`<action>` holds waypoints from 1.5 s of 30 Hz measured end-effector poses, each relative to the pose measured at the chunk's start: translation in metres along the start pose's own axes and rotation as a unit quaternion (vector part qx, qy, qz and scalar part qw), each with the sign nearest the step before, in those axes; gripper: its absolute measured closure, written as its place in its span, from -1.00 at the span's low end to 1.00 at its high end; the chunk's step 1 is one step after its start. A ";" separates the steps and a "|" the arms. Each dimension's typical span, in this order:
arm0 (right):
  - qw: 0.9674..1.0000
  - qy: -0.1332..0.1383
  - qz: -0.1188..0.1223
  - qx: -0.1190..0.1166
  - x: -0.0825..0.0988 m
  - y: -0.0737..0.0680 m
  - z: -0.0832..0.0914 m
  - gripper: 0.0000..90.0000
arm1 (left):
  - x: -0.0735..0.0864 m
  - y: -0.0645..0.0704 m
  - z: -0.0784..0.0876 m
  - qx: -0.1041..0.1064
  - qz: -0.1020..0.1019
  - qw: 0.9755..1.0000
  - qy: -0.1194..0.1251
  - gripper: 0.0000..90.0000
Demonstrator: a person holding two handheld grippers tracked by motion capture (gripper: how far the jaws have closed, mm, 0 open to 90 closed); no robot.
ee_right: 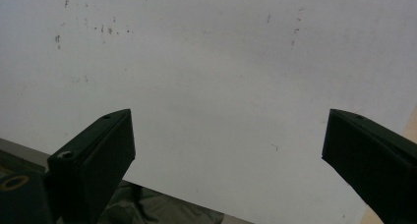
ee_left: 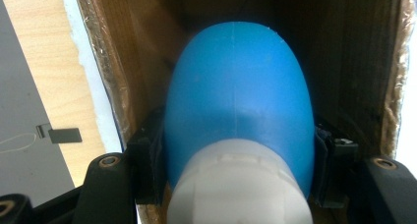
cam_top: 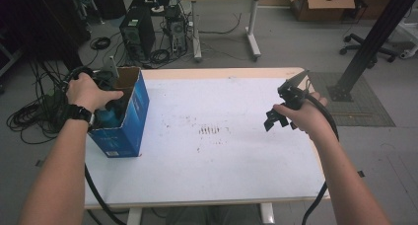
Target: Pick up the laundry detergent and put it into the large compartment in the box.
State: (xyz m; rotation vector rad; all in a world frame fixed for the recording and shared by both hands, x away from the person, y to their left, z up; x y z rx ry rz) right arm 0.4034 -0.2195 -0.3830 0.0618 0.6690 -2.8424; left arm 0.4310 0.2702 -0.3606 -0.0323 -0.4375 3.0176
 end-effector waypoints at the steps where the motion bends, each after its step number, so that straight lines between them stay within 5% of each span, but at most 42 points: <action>1: 1.000 0.000 0.002 0.000 0.000 0.000 0.000 -0.87 | 0.000 0.001 -0.001 0.000 -0.001 1.000 -0.001 -0.16; 30: 1.000 0.002 -0.002 0.000 0.005 0.002 0.003 -0.87 | 0.001 0.007 -0.002 -0.002 -0.010 1.000 -0.005 -0.18; 45: 1.000 0.004 -0.002 -0.003 0.010 0.003 0.007 -0.87 | 0.003 0.004 0.019 -0.014 -0.012 1.000 0.008 -0.29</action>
Point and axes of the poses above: each handheld gripper's, and its own axes: z roughly backward along the jaws, x roughly out of its underside, y roughly to its right, the point moved 9 cm from there along -z, roughly forward along the jaws, and after that the axes turned 13 degrees about -x, right-handed, at the moved point
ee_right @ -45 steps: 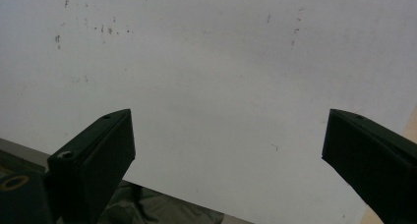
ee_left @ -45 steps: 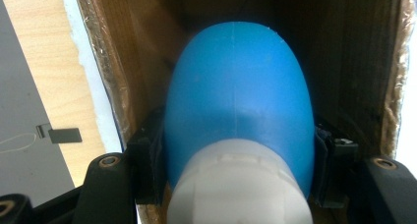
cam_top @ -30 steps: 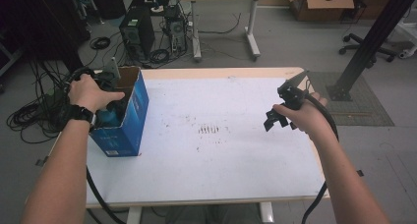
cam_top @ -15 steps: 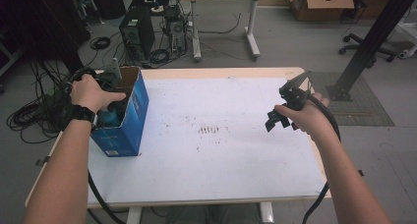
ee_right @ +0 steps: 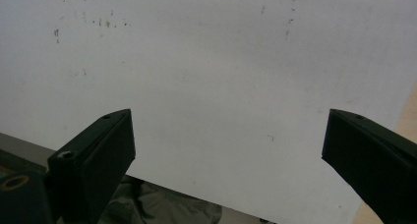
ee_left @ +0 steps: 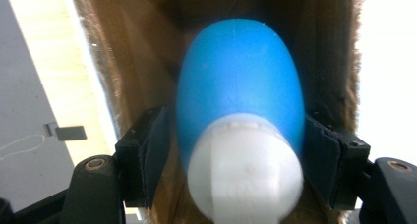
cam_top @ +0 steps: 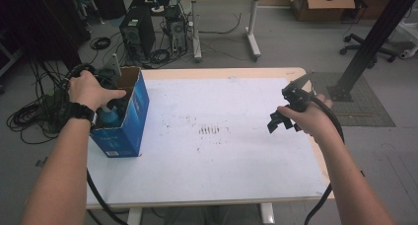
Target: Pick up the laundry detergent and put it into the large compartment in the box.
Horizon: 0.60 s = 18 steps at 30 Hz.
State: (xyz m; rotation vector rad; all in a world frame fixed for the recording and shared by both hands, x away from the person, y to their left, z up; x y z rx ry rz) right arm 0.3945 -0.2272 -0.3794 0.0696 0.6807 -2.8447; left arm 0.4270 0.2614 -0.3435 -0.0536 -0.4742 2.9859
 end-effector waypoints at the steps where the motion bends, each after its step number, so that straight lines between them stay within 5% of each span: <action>1: 1.000 0.000 0.000 0.000 0.000 0.000 0.000 -0.87 | 0.000 0.000 0.000 0.000 0.000 1.000 0.000 -0.29; 11: 1.000 0.007 0.004 -0.002 0.001 -0.002 0.007 -0.87 | -0.001 -0.007 0.046 -0.021 -0.001 0.999 0.032 -0.32; 18: 1.000 0.009 0.004 -0.005 0.003 -0.001 0.010 -0.87 | -0.005 0.007 0.071 -0.015 -0.014 0.999 0.050 -0.38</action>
Point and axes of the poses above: each handheld gripper's, and its own axes: z roughly backward along the jaws, x roughly out of its underside, y roughly to its right, the point moved 9 cm from there along -z, roughly forward along the jaws, and after that the axes turned 13 degrees about -x, right-handed, at the moved point
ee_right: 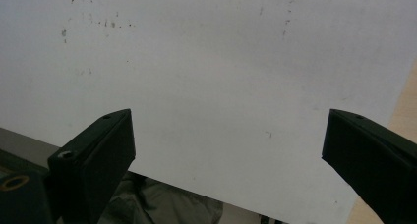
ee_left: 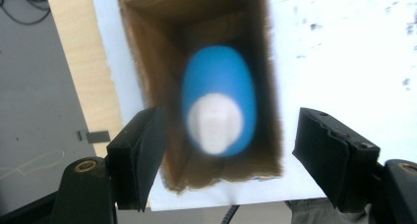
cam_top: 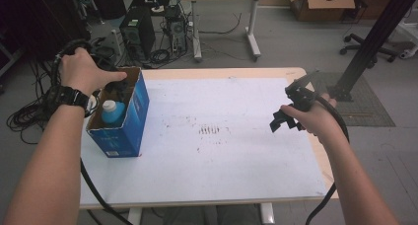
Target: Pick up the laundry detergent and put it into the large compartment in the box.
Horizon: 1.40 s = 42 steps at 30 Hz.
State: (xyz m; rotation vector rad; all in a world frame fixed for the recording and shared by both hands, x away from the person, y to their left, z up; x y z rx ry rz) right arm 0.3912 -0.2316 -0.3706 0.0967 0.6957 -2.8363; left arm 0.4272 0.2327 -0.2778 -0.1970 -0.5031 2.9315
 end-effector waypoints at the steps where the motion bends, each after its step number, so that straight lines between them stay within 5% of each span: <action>1: 1.000 0.000 -0.001 0.001 0.000 0.001 0.001 -0.87 | -0.001 0.002 0.002 0.001 -0.003 1.000 0.002 -0.40; 12: 1.000 0.003 0.003 -0.004 0.004 0.001 0.004 -0.86 | -0.013 0.056 0.030 0.042 -0.045 0.998 0.032 -0.61; 24: 1.000 0.006 0.003 -0.004 0.011 0.004 0.009 -0.86 | -0.019 0.102 0.039 0.055 -0.078 0.995 0.036 -0.72; 42: 1.000 0.008 0.001 -0.006 0.018 0.011 0.010 -0.86 | -0.020 0.145 0.034 0.061 -0.111 0.991 0.037 -0.89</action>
Point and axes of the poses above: each handheld gripper's, and its own axes: z roughly backward along the jaws, x roughly out of its underside, y roughly to its right, the point moved 9 cm from there along -z, roughly forward along the jaws, and after that the axes turned 13 degrees about -x, right-handed, at the moved point
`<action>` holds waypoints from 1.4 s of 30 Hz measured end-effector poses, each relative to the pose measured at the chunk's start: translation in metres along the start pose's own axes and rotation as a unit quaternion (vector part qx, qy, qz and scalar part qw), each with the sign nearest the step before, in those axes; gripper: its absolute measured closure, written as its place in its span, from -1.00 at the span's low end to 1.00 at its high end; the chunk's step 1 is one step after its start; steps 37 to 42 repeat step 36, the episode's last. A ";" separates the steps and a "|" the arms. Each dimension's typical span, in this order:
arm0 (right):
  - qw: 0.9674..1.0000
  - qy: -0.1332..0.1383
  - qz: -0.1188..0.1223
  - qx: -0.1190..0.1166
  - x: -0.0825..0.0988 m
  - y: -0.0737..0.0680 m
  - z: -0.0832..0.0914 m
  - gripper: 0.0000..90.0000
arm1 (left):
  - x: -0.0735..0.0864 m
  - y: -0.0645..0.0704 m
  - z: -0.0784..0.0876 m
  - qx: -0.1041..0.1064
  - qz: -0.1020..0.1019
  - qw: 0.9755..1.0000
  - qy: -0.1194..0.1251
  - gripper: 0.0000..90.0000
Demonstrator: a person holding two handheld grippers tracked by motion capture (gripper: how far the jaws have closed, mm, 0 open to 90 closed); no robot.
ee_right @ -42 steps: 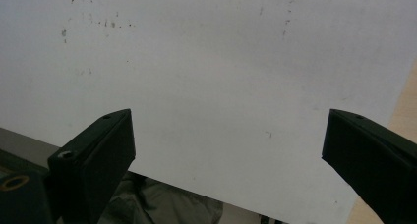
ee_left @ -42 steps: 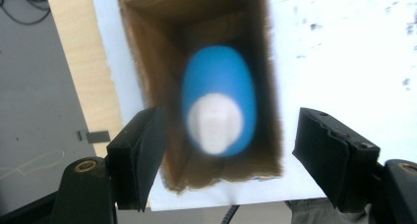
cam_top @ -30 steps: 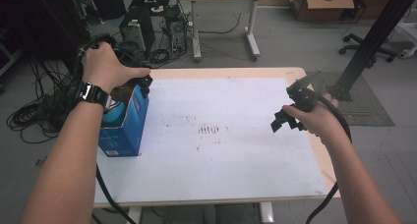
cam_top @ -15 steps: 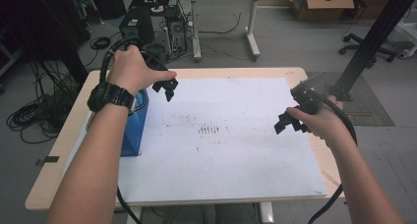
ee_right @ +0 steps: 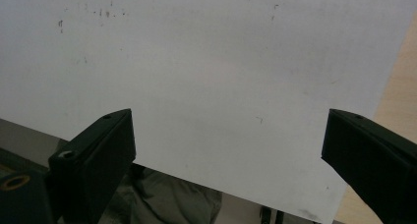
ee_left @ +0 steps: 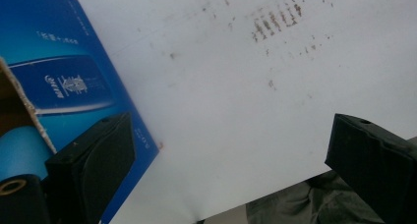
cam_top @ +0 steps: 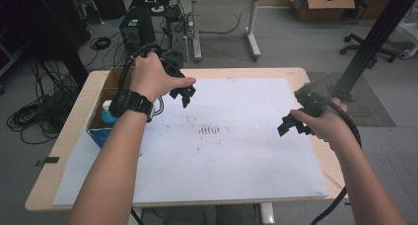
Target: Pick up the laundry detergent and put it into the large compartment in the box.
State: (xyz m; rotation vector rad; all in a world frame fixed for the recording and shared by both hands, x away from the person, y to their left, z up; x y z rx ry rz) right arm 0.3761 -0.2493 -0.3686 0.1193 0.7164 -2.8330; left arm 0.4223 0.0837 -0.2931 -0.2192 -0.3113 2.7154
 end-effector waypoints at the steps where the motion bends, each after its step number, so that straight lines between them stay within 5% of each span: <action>1: 1.000 0.000 -0.001 0.000 0.000 0.000 0.000 -0.86 | 0.000 0.001 -0.001 0.001 0.000 1.000 0.001 -0.89; 13: 1.000 0.000 0.003 0.001 0.003 -0.002 0.001 -0.86 | 0.000 0.011 -0.009 0.005 0.002 1.000 0.002 -0.89; 42: 1.000 -0.003 0.002 0.001 0.002 -0.003 0.000 -0.87 | 0.001 0.012 -0.011 0.014 0.003 1.000 0.002 -0.89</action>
Point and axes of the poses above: each handheld gripper's, and its own axes: z roughly backward along the jaws, x roughly out of its underside, y roughly to its right, the point moved 9 cm from there along -z, roughly forward along the jaws, and after that the axes turned 13 degrees about -x, right-handed, at the moved point
